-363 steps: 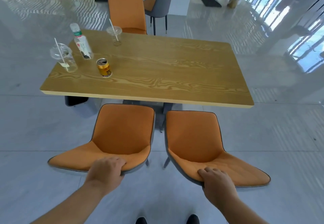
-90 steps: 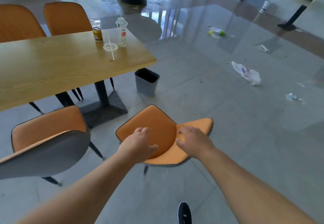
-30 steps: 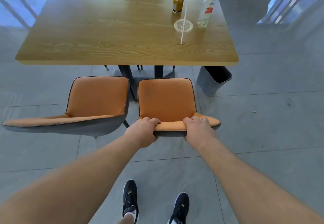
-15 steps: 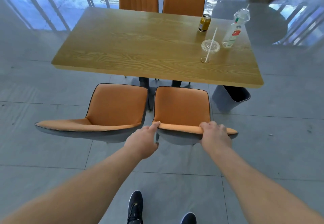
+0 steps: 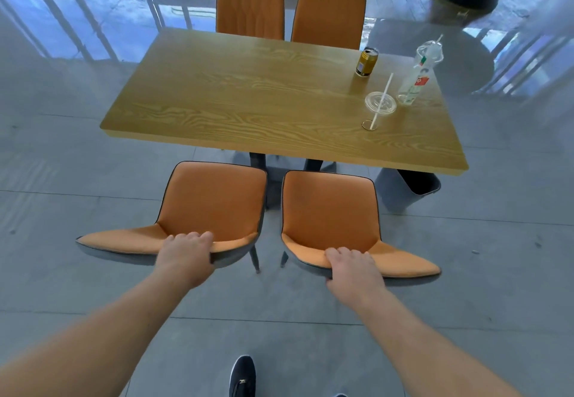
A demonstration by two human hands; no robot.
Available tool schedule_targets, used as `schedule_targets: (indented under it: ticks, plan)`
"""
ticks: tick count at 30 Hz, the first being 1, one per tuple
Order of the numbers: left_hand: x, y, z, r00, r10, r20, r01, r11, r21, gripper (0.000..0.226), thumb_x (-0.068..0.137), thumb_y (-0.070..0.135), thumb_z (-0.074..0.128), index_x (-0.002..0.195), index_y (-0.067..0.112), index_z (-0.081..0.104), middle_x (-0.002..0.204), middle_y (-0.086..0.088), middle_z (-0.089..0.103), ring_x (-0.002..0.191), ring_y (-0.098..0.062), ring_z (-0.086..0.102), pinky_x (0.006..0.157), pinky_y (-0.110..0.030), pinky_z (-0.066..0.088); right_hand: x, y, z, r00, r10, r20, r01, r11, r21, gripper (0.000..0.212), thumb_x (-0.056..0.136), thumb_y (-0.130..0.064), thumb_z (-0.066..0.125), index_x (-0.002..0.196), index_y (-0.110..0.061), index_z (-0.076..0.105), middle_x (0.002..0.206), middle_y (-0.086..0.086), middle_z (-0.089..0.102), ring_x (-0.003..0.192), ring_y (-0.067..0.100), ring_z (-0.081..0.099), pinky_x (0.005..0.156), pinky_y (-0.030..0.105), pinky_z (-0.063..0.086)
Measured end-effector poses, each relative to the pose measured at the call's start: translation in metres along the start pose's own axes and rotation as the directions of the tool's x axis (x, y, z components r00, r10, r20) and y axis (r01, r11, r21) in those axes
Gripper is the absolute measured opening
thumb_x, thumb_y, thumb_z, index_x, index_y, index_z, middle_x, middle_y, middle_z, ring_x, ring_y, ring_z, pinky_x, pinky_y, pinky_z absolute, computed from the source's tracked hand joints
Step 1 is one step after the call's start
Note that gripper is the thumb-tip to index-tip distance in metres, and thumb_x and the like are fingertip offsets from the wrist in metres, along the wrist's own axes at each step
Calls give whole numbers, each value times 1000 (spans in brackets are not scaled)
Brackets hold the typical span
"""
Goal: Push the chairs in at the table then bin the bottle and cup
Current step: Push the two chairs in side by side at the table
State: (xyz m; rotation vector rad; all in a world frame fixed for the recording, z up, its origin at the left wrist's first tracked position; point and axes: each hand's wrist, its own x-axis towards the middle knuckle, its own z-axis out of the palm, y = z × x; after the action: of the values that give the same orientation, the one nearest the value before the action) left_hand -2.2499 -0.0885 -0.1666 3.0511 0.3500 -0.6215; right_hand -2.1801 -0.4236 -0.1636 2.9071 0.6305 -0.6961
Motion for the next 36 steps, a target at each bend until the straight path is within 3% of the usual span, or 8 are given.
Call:
schedule_targets:
  ticks: [4,7,17,26,31,36]
  plan:
    - [5,-50,14,997,67,-39,-66,998,16,29,84,51,58,113,45,57,98,18,63,89,-8,61,77,-29,51,15,-9,7,997,11,-70,-14,999,-38,28,91,-45,63,115,-31,56,105,-5,65,94,23,61,74,40,42]
    - [11,-51,22,985,132,-107,-128,991,40,26,84,58,55,106,45,58,90,20,64,79,-5,61,66,-27,48,17,-5,18,991,6,-131,-11,999,-39,20,88,-42,63,106,-34,60,95,-10,67,82,18,61,65,35,40]
    - [8,-53,24,963,206,-174,-202,979,39,17,85,54,58,91,39,63,75,19,62,62,-6,58,56,-25,50,18,-3,22,987,-8,-158,5,1000,-20,16,87,-41,63,103,-37,62,88,-12,67,75,15,59,60,32,36]
    - [6,-50,25,949,244,-200,-237,970,58,16,81,37,68,73,36,54,67,17,56,54,-8,48,47,-24,33,14,-7,20,987,-27,-160,19,999,-50,9,90,-36,59,98,-35,58,85,-9,63,72,17,53,59,34,34]
    - [4,-32,21,928,337,-162,-333,942,53,5,88,34,58,84,33,60,79,15,61,66,-10,57,58,-23,40,14,-15,12,979,-138,-151,141,990,12,7,92,-23,60,93,-30,63,85,-8,63,76,17,54,63,29,40]
    - [-5,-15,37,848,511,-142,-506,859,77,9,84,38,65,79,30,63,70,13,59,54,-9,52,49,-21,42,5,-19,26,938,-335,-84,337,941,9,8,86,-25,67,86,-24,59,83,-4,66,74,18,61,61,27,43]
